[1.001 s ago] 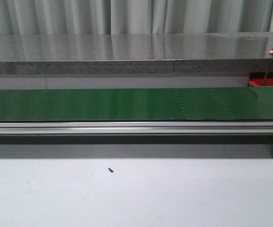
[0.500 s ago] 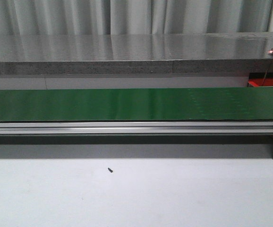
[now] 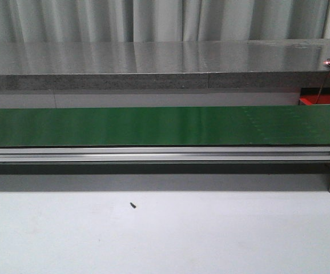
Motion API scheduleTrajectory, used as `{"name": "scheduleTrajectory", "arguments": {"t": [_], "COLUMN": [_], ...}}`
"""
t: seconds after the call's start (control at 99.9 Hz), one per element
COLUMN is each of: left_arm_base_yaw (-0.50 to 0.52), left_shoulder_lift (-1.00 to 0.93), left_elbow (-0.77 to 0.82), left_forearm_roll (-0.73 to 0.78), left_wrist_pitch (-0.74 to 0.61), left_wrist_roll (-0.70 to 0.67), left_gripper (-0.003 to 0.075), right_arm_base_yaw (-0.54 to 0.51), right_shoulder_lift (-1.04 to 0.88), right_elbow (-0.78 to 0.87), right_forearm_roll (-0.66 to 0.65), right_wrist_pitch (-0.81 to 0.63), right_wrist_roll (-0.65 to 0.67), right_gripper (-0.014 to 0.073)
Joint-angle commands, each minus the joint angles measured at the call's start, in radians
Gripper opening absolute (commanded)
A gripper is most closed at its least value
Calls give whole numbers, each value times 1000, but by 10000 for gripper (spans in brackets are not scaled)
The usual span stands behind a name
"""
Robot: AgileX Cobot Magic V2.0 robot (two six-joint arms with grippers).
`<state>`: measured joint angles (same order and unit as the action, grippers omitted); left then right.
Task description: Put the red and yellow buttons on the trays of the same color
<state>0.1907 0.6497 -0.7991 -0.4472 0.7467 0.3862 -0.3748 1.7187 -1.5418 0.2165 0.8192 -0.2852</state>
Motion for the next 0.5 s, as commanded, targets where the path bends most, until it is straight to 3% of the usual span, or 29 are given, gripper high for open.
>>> {"name": "scheduleTrajectory", "arguments": {"t": [0.0,0.04,0.49], "left_arm_base_yaw": [-6,-6,-6], "left_shoulder_lift": [-2,-2,-2], "left_elbow": [-31,-31,-31], "left_forearm_roll": [-39,-39,-39], "left_wrist_pitch": [-75,-75,-100], "left_wrist_roll": [-33,-36,-37], "left_gripper": [-20,-20,-20], "right_arm_base_yaw": [23,33,210], "right_shoulder_lift": [-100,-128,-457], "right_elbow": [15,44,434], "right_forearm_roll": [10,11,23], "right_wrist_pitch": [-30,-40,-231], "right_wrist_roll": [0,0,-1], "right_gripper": [-44,-78,-71]}}
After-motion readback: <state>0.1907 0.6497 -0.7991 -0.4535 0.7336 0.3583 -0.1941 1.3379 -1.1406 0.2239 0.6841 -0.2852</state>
